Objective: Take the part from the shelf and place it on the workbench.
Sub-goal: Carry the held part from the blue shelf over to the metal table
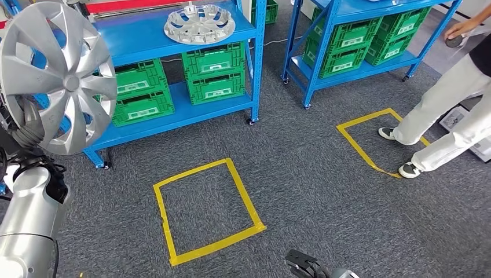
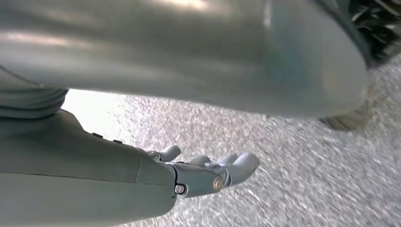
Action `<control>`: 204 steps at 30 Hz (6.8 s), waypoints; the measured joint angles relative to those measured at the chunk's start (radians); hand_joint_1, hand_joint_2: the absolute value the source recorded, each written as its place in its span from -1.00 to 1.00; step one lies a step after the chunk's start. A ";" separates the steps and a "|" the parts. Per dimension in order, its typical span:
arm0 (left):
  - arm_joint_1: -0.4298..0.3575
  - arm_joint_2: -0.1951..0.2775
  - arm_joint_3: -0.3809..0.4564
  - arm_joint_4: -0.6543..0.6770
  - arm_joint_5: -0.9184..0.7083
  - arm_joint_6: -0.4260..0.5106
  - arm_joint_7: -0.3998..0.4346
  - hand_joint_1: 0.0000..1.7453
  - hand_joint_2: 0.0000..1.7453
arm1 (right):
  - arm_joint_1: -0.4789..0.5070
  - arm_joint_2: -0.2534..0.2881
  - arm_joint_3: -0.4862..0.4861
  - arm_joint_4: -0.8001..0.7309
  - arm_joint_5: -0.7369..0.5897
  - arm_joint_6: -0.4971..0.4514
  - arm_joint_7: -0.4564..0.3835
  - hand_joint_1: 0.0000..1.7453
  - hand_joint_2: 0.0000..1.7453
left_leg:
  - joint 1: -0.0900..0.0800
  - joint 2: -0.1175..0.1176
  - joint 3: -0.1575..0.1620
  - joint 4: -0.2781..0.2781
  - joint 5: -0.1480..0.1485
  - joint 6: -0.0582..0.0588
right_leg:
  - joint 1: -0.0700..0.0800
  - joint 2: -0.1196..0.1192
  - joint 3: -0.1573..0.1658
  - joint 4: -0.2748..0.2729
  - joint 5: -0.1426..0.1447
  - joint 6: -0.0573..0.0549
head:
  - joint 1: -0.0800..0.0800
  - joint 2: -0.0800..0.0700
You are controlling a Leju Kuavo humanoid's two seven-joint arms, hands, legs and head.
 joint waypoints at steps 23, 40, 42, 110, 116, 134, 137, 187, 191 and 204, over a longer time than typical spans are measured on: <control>-0.007 0.009 -0.001 0.019 -0.006 0.001 0.000 1.00 1.00 | -0.010 0.001 0.004 -0.001 0.018 0.001 0.007 -1.00 -1.00 | 0.002 -0.003 -0.175 0.206 -0.067 -0.065 | 0.001 -0.003 0.160 -0.162 0.047 -0.057 | -0.003 0.000; -0.007 0.011 -0.010 0.027 -0.020 0.020 0.000 1.00 1.00 | 0.000 0.006 0.022 -0.002 0.029 0.004 0.011 -1.00 -1.00 | -0.004 -0.066 0.000 0.007 -0.008 -0.009 | -0.004 0.027 0.078 -0.029 0.038 -0.014 | -0.002 0.000; -0.009 0.010 -0.010 0.027 -0.020 0.020 0.000 1.00 1.00 | -0.001 0.006 0.023 -0.002 0.029 0.004 0.012 -1.00 -1.00 | -0.002 -0.082 -0.008 0.009 -0.004 -0.019 | -0.004 0.055 0.127 -0.121 0.054 -0.023 | -0.002 0.000; -0.048 0.034 -0.042 -0.009 -0.109 0.095 0.000 1.00 1.00 | -0.024 0.037 0.039 -0.006 -0.013 0.001 0.054 -1.00 -1.00 | -0.001 -0.076 -0.111 0.058 0.035 -0.053 | -0.004 0.004 0.171 -0.154 0.036 -0.053 | -0.018 0.000; -0.063 0.035 -0.066 0.014 -0.131 0.100 0.000 1.00 1.00 | -0.016 0.043 0.039 -0.006 -0.025 0.000 0.060 -1.00 -1.00 | 0.008 -0.002 -0.167 0.211 -0.009 -0.071 | -0.007 -0.059 0.170 -0.148 0.032 -0.054 | -0.022 0.000; -0.089 0.050 -0.105 0.024 -0.198 0.143 0.024 1.00 1.00 | -0.013 0.056 0.039 -0.006 -0.031 0.001 0.069 -1.00 -1.00 | 0.001 -0.106 -0.081 0.017 0.062 -0.025 | -0.004 0.062 0.130 -0.078 0.013 -0.034 | -0.023 0.000; -0.087 0.054 -0.108 0.018 -0.205 0.146 0.027 1.00 1.00 | -0.014 0.057 0.039 -0.006 -0.028 0.001 0.076 -1.00 -1.00 | 0.010 -0.140 -0.091 0.009 0.073 -0.048 | 0.002 0.070 0.148 -0.123 0.020 -0.038 | -0.023 0.000; -0.036 0.077 -0.106 -0.054 -0.238 0.166 0.007 1.00 1.00 | -0.024 0.052 0.038 -0.006 -0.039 0.000 0.084 -1.00 -1.00 | 0.000 0.000 -0.059 0.004 0.058 -0.020 | 0.008 -0.047 0.129 -0.045 -0.038 -0.023 | -0.024 0.000; -0.029 0.073 -0.106 -0.060 -0.239 0.169 0.008 1.00 1.00 | -0.015 0.052 0.038 -0.006 -0.042 0.000 0.082 -1.00 -1.00 | -0.001 -0.045 -0.063 0.006 0.059 -0.016 | 0.003 -0.007 0.027 0.156 -0.106 -0.018 | -0.023 0.000; -0.029 0.062 -0.087 -0.086 -0.316 0.201 0.003 1.00 1.00 | 0.000 0.050 0.021 -0.006 -0.071 0.000 0.076 -1.00 -1.00 | 0.001 -0.028 -0.159 0.183 -0.030 -0.066 | 0.008 -0.014 0.149 -0.141 0.044 -0.070 | -0.027 0.000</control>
